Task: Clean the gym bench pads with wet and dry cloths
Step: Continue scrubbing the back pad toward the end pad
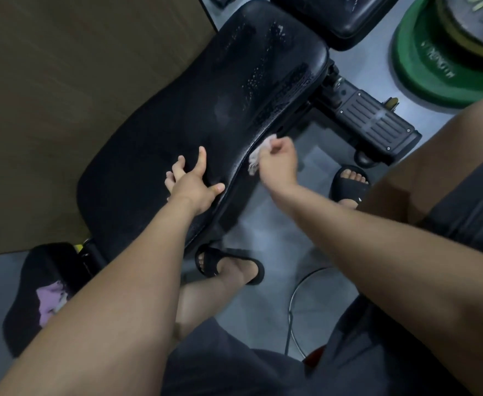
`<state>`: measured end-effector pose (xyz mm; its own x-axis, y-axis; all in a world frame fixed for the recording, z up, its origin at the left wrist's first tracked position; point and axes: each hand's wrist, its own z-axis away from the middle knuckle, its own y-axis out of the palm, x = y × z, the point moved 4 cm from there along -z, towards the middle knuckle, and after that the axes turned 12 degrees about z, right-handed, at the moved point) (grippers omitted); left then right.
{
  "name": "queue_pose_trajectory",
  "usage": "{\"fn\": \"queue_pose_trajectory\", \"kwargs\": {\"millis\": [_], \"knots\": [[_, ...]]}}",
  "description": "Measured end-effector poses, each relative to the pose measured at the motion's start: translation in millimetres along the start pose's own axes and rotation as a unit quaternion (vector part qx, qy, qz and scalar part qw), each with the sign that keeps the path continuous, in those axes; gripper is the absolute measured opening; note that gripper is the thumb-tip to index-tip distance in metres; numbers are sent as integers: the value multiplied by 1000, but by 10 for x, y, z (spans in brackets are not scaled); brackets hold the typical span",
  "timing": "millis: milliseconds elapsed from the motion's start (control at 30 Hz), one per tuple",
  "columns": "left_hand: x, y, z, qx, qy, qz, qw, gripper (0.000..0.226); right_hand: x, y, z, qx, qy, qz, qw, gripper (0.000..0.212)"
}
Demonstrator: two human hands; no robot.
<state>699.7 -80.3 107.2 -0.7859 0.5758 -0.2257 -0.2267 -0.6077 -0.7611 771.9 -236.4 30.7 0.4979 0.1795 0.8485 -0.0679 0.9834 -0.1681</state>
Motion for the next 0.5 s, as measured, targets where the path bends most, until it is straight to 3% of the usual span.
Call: {"fn": "queue_pose_trajectory", "kwargs": {"millis": [67,167,233,400,500], "knots": [[1,11,-4,0,-2,-2,1000,90,-1,62,165,-3,-11,-44,999,20],[-8,-9,-14,0,-1,-4,1000,91,-301,302,732,125,-38,-37,991,42],[-6,-7,-11,2,-1,-2,1000,91,-348,303,851,174,-30,16,984,41],[0,7,-30,-6,-5,-7,1000,90,-101,128,294,39,-6,-21,999,37],[-12,1,-22,-5,-5,-9,1000,91,-238,251,735,100,-38,-39,993,41]]}}
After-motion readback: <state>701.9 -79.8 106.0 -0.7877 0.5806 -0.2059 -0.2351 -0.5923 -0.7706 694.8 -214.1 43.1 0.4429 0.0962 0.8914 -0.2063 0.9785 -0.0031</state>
